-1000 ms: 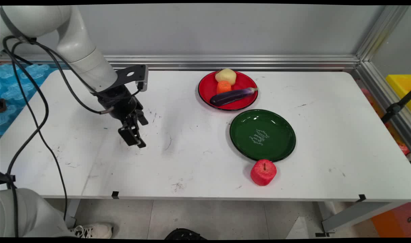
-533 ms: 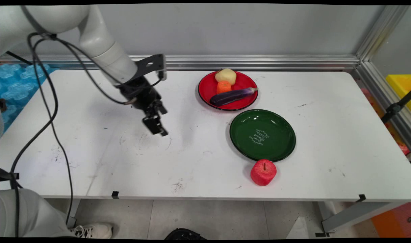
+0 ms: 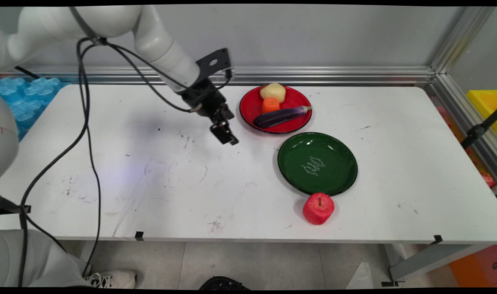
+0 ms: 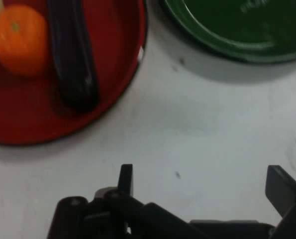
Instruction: Pick up the eggplant from the red plate
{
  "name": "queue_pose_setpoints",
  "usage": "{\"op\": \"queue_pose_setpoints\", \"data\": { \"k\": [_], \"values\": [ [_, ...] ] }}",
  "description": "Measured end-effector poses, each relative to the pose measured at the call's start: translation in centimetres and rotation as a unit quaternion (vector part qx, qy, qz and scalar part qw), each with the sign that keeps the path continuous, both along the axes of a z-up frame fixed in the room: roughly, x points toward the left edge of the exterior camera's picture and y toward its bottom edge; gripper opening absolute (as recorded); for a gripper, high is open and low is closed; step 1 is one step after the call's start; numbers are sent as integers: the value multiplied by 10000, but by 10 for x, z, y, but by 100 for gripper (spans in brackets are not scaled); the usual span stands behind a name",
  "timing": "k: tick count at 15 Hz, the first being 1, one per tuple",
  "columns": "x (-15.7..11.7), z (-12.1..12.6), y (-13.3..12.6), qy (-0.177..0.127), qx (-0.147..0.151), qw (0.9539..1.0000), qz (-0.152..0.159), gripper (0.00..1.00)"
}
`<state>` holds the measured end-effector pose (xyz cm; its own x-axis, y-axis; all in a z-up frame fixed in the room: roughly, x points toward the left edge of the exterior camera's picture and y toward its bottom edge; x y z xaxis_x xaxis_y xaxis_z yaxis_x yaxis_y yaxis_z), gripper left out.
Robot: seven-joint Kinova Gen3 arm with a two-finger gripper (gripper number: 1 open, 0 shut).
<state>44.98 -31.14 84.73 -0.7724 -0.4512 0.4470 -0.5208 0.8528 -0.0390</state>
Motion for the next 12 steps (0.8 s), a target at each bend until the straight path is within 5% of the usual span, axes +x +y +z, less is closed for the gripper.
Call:
{"op": "queue_pose_setpoints", "data": {
  "k": [12],
  "values": [
    [-18,-34,-57,205,-577,9980,179,100]
  ]
}}
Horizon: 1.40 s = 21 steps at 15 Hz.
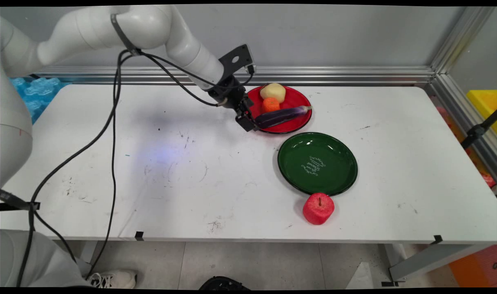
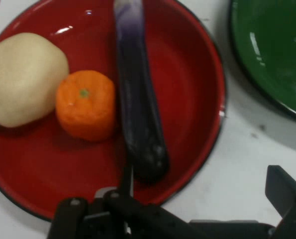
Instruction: Pick up the eggplant from the red plate
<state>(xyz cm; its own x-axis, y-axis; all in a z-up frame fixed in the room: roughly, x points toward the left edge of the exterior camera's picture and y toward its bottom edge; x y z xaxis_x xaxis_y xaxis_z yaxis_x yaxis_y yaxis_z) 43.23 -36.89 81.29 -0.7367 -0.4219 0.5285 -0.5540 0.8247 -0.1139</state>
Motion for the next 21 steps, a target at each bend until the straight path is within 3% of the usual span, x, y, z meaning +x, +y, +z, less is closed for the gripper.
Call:
{"op": "queue_pose_setpoints", "data": {
  "k": [8,16,20,21],
  "values": [
    [-5,-32,-33,196,-140,9993,281,100],
    [-11,-54,-47,400,-111,9968,678,100],
    [-16,-64,-50,467,-74,9963,719,100],
    [-17,-66,-50,465,-64,9965,697,0]
  ]
}}
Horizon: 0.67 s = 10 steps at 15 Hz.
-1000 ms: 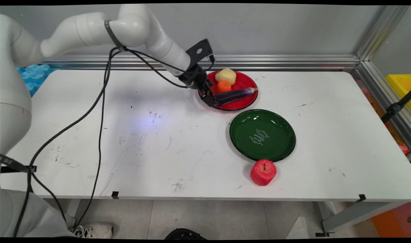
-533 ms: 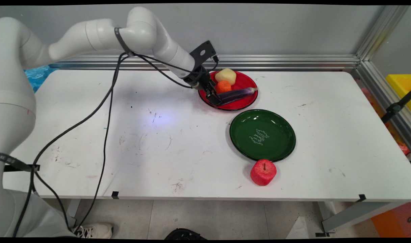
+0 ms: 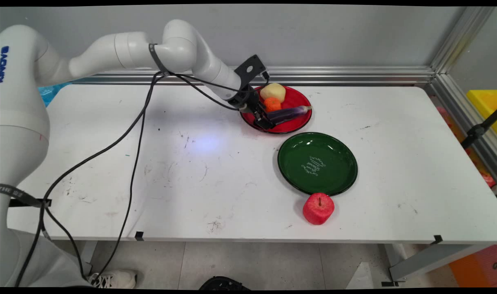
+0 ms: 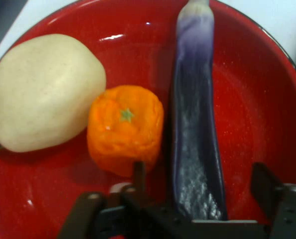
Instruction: Pick up the eggplant from the red plate, then place the picked object on the table
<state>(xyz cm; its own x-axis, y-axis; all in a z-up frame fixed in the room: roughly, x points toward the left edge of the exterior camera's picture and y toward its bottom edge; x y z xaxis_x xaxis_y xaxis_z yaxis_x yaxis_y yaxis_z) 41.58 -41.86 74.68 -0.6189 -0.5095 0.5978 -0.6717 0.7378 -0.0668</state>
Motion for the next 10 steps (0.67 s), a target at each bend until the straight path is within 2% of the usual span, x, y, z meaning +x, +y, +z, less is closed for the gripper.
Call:
{"op": "queue_pose_setpoints", "data": {
  "k": [6,10],
  "values": [
    [-3,-7,1,-45,41,9999,-148,0],
    [-8,-1,-1,-37,-4,9997,-231,0]
  ]
}}
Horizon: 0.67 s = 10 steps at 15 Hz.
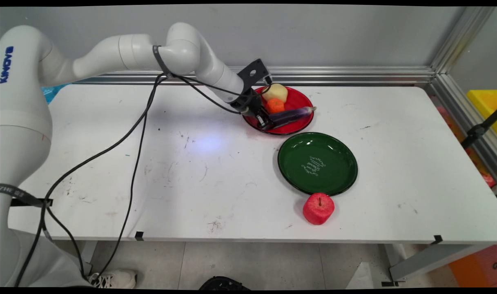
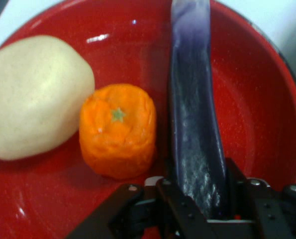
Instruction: Place the picked object on the table
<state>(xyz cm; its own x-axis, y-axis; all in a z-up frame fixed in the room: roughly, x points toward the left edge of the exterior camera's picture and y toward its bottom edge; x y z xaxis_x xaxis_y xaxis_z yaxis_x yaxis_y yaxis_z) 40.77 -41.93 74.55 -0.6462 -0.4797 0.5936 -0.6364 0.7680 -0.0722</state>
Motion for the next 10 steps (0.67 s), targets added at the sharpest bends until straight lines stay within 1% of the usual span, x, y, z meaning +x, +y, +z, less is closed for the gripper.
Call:
{"op": "queue_pose_setpoints", "data": {
  "k": [6,10],
  "values": [
    [-11,30,2,70,-122,9997,-205,0],
    [-12,51,18,29,-59,9992,-401,0]
  ]
}}
